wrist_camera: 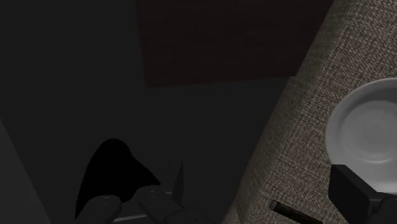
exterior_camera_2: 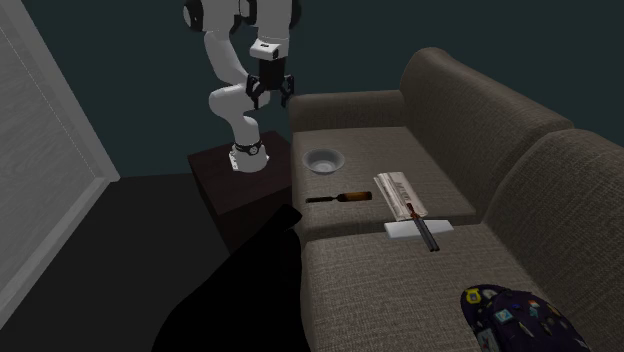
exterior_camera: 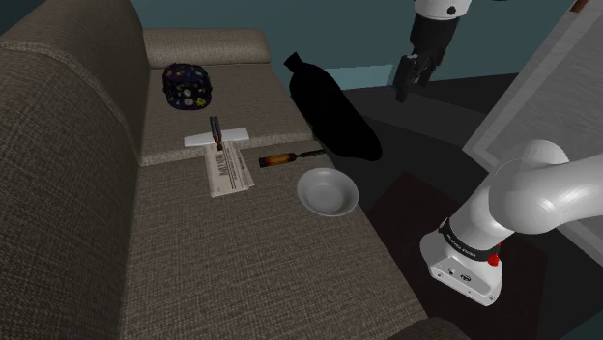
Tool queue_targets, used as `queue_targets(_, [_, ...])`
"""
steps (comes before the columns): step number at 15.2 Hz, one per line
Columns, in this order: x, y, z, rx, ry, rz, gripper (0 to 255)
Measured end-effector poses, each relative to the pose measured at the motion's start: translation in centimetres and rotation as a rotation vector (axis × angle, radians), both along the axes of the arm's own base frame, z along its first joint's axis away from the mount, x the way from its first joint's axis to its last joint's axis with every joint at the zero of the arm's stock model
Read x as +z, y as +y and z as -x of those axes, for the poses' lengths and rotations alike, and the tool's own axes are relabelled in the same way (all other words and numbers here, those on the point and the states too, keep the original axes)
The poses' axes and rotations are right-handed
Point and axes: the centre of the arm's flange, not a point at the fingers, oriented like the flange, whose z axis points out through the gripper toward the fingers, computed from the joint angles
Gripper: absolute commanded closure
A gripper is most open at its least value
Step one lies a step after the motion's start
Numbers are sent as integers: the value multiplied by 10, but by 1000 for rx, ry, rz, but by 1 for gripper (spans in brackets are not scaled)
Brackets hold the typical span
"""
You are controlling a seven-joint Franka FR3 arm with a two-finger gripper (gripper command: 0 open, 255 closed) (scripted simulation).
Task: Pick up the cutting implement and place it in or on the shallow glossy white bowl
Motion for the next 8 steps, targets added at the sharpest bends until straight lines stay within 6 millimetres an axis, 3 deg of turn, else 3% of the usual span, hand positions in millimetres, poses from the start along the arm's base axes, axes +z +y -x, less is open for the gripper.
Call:
queue_targets(2, [-4, -1, -4, 16, 2, -4, 0])
queue_targets(8, [-52, -7, -55, 201, 17, -49, 0])
